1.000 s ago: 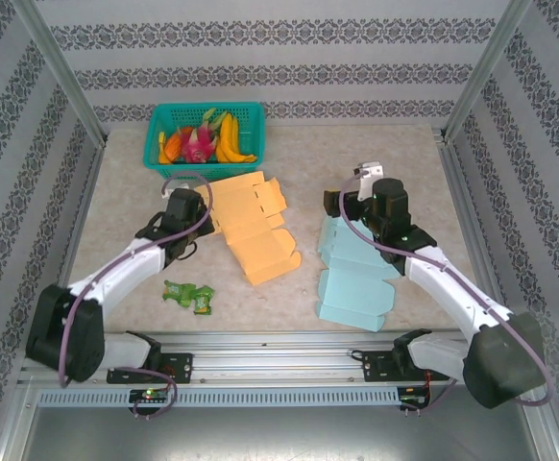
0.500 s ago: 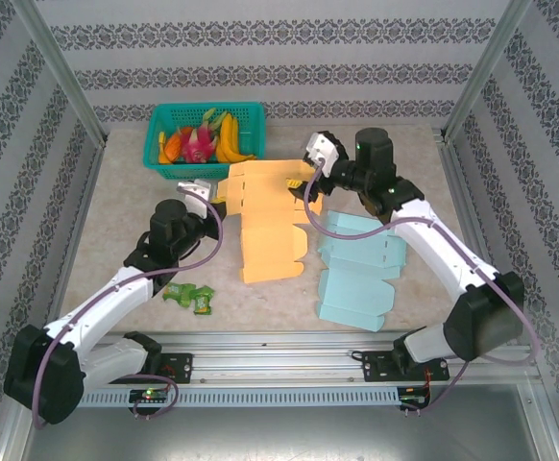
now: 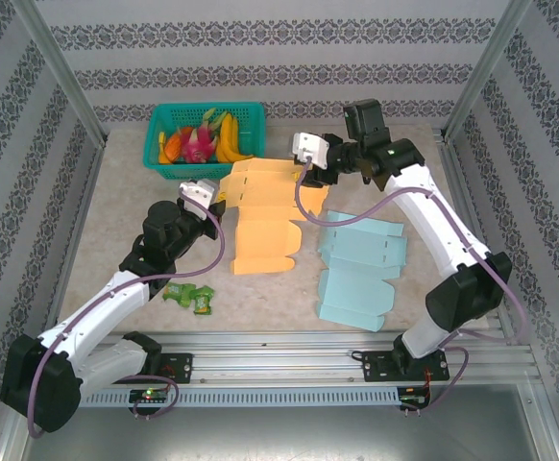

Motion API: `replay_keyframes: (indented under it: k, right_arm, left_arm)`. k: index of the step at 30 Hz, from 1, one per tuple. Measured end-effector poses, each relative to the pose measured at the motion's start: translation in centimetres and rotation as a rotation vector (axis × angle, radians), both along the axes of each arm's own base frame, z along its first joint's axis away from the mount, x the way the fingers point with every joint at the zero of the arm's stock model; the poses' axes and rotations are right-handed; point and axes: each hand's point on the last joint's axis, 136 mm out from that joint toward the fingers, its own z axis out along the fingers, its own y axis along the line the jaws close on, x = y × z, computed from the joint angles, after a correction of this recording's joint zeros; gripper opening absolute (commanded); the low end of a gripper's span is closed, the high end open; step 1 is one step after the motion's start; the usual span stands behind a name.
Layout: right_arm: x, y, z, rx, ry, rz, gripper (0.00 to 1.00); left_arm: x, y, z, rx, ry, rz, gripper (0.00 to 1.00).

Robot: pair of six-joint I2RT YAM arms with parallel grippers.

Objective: Fold the paper box

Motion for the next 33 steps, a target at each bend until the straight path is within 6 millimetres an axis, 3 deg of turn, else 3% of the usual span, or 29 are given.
replay_keyframes:
  k: [10,33]
  right_arm:
    - [2.2,-0.4,-3.9,-0.13,0.114,-0.034,0.51]
    - [1.6,-0.6,-6.6,-0.259,0.218,-0.01,0.34]
  left_arm:
    - [0.1,-0.4,0.0,0.006,-0.014,-0.021,0.0]
    - [0.0,-0.8,-0.4,0.009,-0.011,-0.039,0.0]
